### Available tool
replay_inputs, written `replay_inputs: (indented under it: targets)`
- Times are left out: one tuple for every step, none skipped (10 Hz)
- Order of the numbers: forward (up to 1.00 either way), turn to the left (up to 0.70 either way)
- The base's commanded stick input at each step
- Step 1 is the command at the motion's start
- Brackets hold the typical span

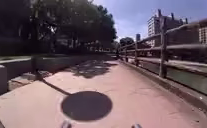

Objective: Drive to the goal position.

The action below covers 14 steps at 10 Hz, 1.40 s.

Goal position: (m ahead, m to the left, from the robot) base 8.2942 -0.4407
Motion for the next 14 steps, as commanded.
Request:
replay_inputs:
  targets:
    - [0.7,0.0]
    - [0.7,0.0]
    - [0.7,0.0]
    - [0.7,0.0]
    - [0.7,0.0]
    - [0.7,0.0]
    - [0.7,-0.15]
    - [0.7,-0.34]
    - [0.7,-0.17]
    - [0.7,-0.04]
    - [0.7,0.0]
    - [0.7,0.0]
    - [0.7,0.0]
    - [0.7,0.0]
